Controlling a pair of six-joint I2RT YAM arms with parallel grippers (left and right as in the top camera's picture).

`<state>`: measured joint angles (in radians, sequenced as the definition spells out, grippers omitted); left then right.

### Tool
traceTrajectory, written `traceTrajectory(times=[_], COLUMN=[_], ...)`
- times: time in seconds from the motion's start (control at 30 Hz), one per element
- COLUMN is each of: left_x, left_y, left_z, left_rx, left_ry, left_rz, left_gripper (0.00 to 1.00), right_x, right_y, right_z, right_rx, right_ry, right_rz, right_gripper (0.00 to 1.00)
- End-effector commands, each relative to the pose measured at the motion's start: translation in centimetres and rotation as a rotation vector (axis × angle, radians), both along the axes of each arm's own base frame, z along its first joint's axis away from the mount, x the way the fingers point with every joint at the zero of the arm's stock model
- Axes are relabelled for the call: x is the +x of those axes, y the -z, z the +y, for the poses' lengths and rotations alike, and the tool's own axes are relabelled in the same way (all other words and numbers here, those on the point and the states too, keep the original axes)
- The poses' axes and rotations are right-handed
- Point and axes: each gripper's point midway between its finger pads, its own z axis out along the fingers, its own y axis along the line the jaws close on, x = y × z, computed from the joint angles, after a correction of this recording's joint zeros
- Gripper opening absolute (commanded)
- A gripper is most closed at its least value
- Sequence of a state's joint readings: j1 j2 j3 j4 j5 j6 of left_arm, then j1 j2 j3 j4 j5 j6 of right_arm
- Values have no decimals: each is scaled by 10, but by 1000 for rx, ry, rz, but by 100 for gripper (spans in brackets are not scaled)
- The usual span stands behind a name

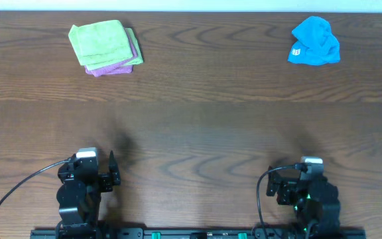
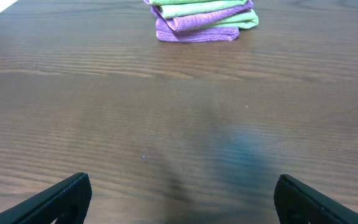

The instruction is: Fold the cloth

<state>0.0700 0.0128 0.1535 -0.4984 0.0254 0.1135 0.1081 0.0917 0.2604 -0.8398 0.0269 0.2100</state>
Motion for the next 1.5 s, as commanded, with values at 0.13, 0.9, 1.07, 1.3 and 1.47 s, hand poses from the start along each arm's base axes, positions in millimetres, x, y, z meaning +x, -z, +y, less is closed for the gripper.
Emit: traceTrajectory(times=[0.13, 0.9, 1.07, 1.3, 1.47], left_x=[-1, -1, -1, -1, -1], left_y=[6, 6, 6, 6, 6], left_z=[0, 0, 0, 0, 0], left_rx=[21, 21, 22, 21, 21], left_ry=[6, 6, 6, 6, 6], left_rz=[13, 13, 13, 13, 13], left_gripper=[95, 95, 95, 95, 95], right_x=[34, 278, 307, 358, 392], right_y=[-128, -258, -244, -201, -146], right_z=[-13, -77, -93, -118, -129], right_rx=[24, -145, -208, -175, -171], right_ry=[105, 169, 193, 248, 257], right_rz=[-49, -23, -45, -65, -32], right_gripper=[99, 99, 99, 99, 99])
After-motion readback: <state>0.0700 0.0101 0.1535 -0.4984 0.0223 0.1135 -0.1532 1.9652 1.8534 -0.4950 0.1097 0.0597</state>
